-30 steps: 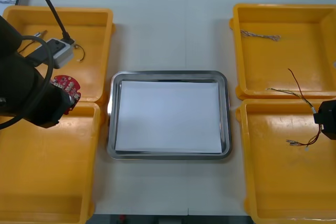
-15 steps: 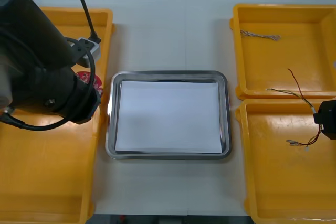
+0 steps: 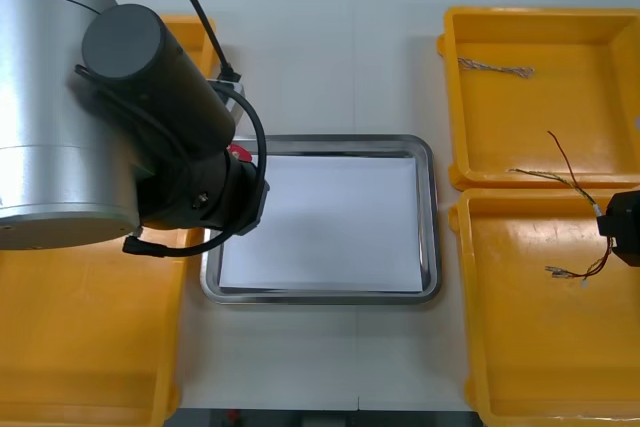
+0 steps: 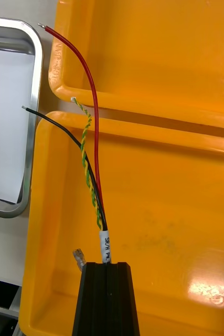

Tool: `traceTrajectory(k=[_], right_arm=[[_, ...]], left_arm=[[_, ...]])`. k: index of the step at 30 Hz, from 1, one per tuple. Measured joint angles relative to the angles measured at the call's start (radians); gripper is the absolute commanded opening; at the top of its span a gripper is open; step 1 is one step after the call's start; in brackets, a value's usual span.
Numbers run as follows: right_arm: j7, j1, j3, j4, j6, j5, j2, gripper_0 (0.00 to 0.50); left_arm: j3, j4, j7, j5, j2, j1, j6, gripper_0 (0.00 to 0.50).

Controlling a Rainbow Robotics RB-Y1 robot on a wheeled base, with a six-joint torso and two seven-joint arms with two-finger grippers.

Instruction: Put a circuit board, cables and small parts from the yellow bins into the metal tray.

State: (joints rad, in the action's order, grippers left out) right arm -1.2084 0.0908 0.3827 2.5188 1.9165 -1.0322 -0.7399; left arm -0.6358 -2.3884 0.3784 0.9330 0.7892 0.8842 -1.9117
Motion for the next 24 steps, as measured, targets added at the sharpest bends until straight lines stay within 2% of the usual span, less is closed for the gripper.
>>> traceTrajectory(k=[5, 12, 15, 24], right_arm=[[0.0, 0.0, 0.0, 0.0, 0.0, 0.0, 0.0, 0.0], [0.0, 0.0, 0.0, 0.0, 0.0, 0.0, 0.0, 0.0], [0.0, 0.0, 0.0, 0.0, 0.0, 0.0, 0.0, 0.0], [0.0, 0.0, 0.0, 0.0, 0.0, 0.0, 0.0, 0.0]], left_arm=[[-0.052, 0.019, 0.0, -0.07, -0.077, 0.0, 0.0, 0.0], [-0.128, 0.054, 0.0, -0.205, -0.164, -0.009, -0.001, 0.0], [-0.155, 0.073, 0.0, -0.233, -0.18, -0.027, -0.001, 0.0], [-0.205, 0.082, 0.0, -0.26, -0.181, -0.072, -0.001, 0.0]])
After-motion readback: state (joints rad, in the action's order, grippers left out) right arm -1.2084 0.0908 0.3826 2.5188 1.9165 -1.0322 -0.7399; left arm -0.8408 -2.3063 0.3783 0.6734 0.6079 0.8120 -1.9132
